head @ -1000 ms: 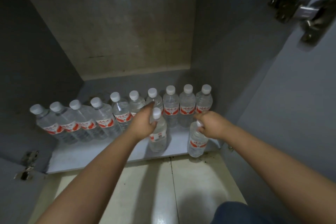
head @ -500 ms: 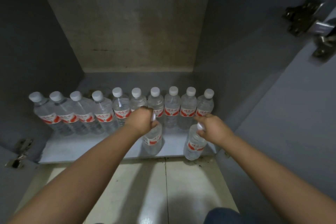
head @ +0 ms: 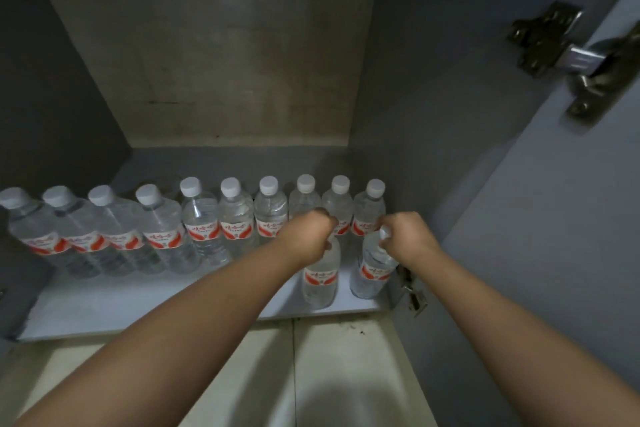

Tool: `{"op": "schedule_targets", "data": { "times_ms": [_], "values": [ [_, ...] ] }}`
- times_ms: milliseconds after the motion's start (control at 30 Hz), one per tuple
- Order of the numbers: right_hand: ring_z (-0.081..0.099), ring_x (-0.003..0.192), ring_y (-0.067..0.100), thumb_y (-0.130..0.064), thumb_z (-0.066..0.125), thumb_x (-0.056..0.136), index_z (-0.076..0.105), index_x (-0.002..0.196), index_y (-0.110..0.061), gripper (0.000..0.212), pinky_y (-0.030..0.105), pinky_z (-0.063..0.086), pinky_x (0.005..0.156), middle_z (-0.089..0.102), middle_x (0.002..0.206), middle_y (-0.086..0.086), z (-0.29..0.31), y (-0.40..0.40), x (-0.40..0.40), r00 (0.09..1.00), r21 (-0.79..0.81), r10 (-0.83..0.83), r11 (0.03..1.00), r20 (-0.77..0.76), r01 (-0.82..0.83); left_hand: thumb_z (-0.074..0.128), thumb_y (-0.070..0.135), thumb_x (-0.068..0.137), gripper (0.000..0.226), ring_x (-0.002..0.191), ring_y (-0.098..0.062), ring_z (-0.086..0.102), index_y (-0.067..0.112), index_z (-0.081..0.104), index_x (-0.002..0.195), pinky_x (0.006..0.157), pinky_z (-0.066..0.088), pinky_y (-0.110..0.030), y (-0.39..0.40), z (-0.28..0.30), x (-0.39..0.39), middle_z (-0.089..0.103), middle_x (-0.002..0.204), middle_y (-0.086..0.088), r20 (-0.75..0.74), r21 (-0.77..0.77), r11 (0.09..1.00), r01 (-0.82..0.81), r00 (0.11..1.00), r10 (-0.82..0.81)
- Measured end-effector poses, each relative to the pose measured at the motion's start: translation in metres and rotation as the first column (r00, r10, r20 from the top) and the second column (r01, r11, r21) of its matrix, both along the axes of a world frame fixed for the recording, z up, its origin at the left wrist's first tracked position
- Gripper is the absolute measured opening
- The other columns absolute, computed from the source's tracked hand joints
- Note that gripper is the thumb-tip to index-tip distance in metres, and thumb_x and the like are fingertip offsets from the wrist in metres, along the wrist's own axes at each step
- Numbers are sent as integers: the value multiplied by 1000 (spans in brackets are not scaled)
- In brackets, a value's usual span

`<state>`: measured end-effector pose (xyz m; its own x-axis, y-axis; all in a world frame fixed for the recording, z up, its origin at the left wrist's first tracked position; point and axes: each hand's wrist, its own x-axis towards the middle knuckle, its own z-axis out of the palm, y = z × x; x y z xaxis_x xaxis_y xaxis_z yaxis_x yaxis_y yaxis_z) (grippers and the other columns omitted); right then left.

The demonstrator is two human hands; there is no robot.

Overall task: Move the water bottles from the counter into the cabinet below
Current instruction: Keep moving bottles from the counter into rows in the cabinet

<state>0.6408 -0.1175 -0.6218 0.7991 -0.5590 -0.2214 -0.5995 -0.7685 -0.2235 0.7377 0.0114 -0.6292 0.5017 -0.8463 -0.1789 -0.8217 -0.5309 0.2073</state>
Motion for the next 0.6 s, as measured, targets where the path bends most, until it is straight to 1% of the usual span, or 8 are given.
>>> {"op": "schedule_targets", "data": {
  "times_ms": [100, 200, 267, 333, 467, 600],
  "values": [
    [58, 114, 30, -9, 52, 91, 61, 111, -1, 24, 28, 47, 91, 63, 120, 19, -2, -9, 2, 1000, -10, -13, 1000, 12, 13, 52, 11, 94, 33, 121, -34, 52, 0, 51, 125, 101, 44, -36, -24, -1, -4, 50, 133, -20, 15, -18, 1000, 9, 1000, -8],
    [57, 117, 31, -9, 49, 92, 58, 119, -3, 29, 29, 46, 96, 62, 124, 19, -5, -15, 8, 1000, -8, -4, 1000, 20, 4, 51, 10, 94, 31, 120, -34, 51, -1, 50, 123, 99, 43, -36, -42, -3, -2, 48, 133, -21, 15, -25, 1000, 6, 1000, -5],
    [57, 116, 32, -9, 48, 92, 58, 118, -3, 28, 30, 46, 96, 62, 123, 20, -7, -18, 11, 999, -14, 22, 1000, 33, -21, 51, 9, 94, 30, 120, -34, 51, 0, 50, 122, 99, 43, -37, -48, -4, -1, 47, 132, -21, 15, -19, 1000, 5, 1000, -5],
    [57, 116, 32, -10, 48, 93, 57, 120, -2, 29, 32, 45, 97, 61, 124, 21, -9, -22, 13, 998, -26, 47, 999, 42, -46, 51, 9, 93, 28, 119, -34, 52, 0, 51, 119, 98, 43, -37, -53, -5, 1, 49, 130, -21, 11, -17, 1000, -2, 1000, 2],
    [53, 120, 32, -10, 46, 95, 50, 129, -5, 35, 33, 43, 101, 54, 132, 19, -12, -28, 17, 994, -70, 99, 993, 44, -96, 50, 9, 93, 24, 115, -32, 54, -1, 53, 115, 96, 43, -36, -58, -8, 5, 52, 126, -20, -14, -17, 1000, -14, 1000, 13],
    [54, 119, 30, -8, 42, 96, 52, 124, -3, 30, 33, 45, 100, 54, 132, 19, -14, -26, 22, 995, -80, 77, 994, 59, -72, 50, 10, 94, 26, 116, -32, 53, 2, 52, 118, 98, 43, -36, -59, -5, 3, 52, 127, -18, -53, -38, 998, -47, 998, 45]
  ]
}}
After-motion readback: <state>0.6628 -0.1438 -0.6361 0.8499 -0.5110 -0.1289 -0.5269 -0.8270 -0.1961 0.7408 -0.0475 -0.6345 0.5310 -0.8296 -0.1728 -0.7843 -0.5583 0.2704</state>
